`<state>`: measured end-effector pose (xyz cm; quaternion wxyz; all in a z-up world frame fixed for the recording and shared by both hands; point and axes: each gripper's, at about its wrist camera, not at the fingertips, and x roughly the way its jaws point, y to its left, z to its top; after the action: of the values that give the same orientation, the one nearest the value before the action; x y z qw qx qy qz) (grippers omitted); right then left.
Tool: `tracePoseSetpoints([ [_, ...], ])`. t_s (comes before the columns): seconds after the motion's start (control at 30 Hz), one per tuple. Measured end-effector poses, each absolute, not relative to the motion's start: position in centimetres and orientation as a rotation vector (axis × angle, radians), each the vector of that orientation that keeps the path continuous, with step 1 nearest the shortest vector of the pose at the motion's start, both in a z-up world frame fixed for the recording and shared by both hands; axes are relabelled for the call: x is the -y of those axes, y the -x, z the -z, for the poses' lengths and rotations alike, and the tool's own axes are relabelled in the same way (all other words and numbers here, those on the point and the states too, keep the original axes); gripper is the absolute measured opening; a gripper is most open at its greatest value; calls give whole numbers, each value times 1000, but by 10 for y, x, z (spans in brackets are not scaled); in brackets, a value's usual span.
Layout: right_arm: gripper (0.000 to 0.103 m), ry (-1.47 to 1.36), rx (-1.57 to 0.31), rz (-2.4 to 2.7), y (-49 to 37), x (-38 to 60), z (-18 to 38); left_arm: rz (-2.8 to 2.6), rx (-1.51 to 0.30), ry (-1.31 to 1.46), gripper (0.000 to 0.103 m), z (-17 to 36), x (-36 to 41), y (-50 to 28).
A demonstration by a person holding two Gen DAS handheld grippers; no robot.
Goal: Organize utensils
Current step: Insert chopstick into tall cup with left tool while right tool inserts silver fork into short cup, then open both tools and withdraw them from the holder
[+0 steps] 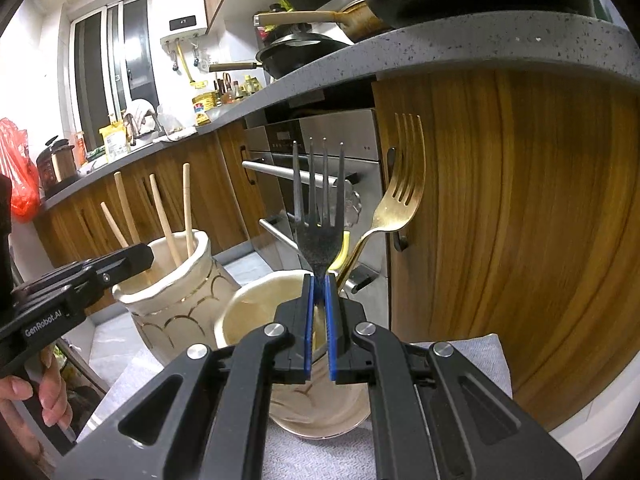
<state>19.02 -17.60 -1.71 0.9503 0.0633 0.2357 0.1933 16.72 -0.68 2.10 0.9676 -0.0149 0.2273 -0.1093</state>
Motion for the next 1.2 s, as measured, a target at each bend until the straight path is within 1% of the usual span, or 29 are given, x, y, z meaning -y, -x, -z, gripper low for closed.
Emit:
tracePoseSetpoints([
  [0.1, 7, -128, -480, -389, -190, 177, 17, 223, -452, 28, 17, -24, 8, -166],
  [0.13, 9, -129, -478, -391, -191, 178, 17, 223, -444, 21, 20, -25, 8, -164],
  [0.17, 16, -131, -474, -395, -190, 179, 16, 222, -437, 15, 23, -26, 9, -163],
  [0.23, 24, -136, -457, -403, -187, 180, 12, 220, -417, 12, 38, -31, 9, -160],
  [0.33, 24, -125, -425, -406, -179, 182, 5, 214, -392, 17, 44, -39, 8, -155],
  [0.37, 27, -125, -415, -405, -176, 184, 2, 213, -387, 17, 46, -41, 8, -153],
  [0.4, 32, -128, -403, -402, -171, 187, -1, 213, -378, 16, 52, -43, 8, -150],
  [0.43, 45, -132, -394, -400, -167, 189, -3, 211, -371, 13, 57, -46, 7, -146],
  [0.47, 55, -137, -384, -396, -161, 193, -5, 209, -367, 9, 59, -48, 7, -143],
  [0.5, 57, -137, -383, -394, -156, 198, -6, 208, -362, 5, 63, -50, 7, -139],
  [0.53, 62, -134, -384, -391, -152, 200, -7, 208, -359, 1, 69, -51, 7, -135],
  [0.57, 73, -128, -387, -385, -146, 205, -7, 208, -354, -6, 72, -52, 7, -128],
  [0.6, 79, -126, -393, -380, -141, 210, -6, 206, -350, -12, 79, -52, 7, -123],
  [0.63, 89, -127, -398, -381, -136, 213, -4, 200, -346, -16, 84, -52, 7, -119],
  [0.67, 93, -129, -405, -384, -131, 218, -3, 191, -342, -21, 86, -52, 6, -113],
  [0.73, 98, -124, -427, -381, -122, 226, 2, 180, -341, -20, 94, -50, 4, -102],
  [0.83, 98, -108, -476, -365, -111, 233, 12, 170, -355, -8, 96, -43, 1, -90],
  [1.2, 98, 31, -651, -392, -74, 220, 57, 139, -544, -30, 97, 13, -11, -49],
])
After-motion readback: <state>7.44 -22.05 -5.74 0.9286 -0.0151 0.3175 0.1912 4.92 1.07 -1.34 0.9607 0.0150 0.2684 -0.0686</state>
